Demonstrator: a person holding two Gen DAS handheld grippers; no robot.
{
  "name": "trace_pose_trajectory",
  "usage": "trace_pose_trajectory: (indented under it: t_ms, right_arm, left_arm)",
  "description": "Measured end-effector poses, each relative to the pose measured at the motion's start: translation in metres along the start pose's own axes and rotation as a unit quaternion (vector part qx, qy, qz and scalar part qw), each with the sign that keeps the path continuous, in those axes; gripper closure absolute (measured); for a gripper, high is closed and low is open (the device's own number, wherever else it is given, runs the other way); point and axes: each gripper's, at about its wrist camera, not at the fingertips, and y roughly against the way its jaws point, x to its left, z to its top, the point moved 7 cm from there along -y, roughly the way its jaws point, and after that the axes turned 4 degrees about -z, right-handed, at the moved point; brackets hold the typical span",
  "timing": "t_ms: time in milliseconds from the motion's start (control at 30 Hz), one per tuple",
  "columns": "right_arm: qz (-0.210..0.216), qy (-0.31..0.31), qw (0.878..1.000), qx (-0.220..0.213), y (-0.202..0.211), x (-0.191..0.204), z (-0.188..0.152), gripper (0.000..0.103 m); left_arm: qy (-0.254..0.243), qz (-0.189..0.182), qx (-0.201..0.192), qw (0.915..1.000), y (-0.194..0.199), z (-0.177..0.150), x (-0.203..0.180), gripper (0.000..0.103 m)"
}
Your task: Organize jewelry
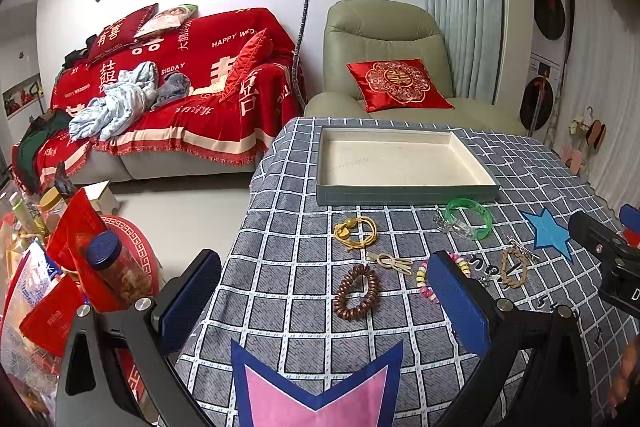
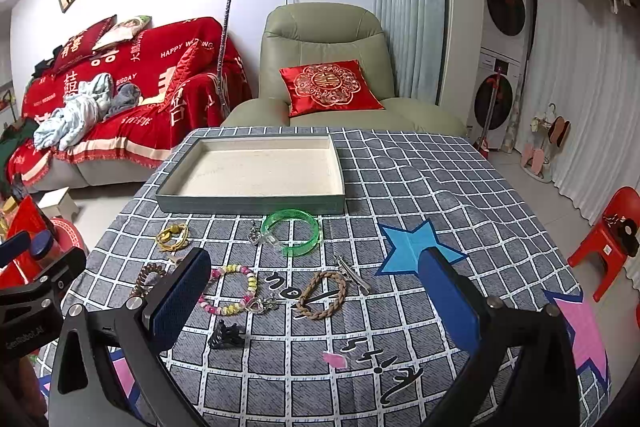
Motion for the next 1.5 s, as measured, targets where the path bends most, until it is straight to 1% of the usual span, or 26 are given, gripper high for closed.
trace_pose_trajectory:
  t_ms: [1500]
  right_arm:
    - [0.000,-0.002,1.000,-0.002,0.0024,-0.0004,0.0021,0.000]
  left_arm:
    - [-0.002,-0.002,0.005,1.0000,-0.0019,-0.0046,-0.0062,0.000]
